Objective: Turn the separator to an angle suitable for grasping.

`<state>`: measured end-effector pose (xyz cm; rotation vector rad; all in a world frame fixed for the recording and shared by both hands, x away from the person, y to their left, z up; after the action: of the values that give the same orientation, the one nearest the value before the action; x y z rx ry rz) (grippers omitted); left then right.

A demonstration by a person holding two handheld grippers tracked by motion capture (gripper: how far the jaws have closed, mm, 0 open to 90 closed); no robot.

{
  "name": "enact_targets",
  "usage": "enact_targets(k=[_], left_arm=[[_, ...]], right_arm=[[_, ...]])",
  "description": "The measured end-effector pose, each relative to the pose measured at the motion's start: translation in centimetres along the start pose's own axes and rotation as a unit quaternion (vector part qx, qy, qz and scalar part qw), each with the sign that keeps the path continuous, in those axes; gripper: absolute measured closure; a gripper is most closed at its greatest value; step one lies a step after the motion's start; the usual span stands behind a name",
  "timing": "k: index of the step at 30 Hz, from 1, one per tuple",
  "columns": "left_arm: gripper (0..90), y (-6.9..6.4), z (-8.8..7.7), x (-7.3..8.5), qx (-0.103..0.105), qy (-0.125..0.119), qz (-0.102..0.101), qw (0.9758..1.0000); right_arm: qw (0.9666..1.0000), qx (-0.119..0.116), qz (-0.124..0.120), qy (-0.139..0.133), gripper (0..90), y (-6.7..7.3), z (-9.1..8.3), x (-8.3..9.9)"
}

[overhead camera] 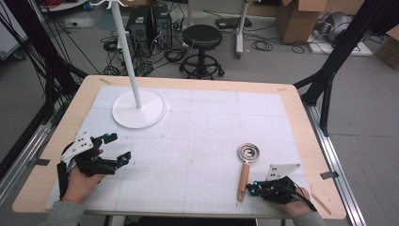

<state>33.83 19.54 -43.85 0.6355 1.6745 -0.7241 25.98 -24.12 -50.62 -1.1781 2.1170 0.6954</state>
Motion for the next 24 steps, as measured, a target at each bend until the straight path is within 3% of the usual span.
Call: enact_targets(k=[13,24], left_arm=[[3.8,-0.3,-0.4,0.3,-0.004,0.011,0.008,0.9999],[3.8,-0.1,-0.7,0.3,-0.006,0.009,0.001,0.9999]], right_arm=[[0.999,-0.015,-0.042,0.006,90.0,0.9,1.6,-1.3],[0.9986,-0.018,-0.05,0.004,90.0,1.2,2.2,-1.8]])
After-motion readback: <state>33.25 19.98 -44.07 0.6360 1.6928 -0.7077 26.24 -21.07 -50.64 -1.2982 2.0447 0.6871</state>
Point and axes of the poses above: each handheld gripper's, and its own axes: z roughly forward along the jaws, x roughly out of its underside, y roughly to its left, the point moved 9 cm from there along z, roughly forward along the jaws
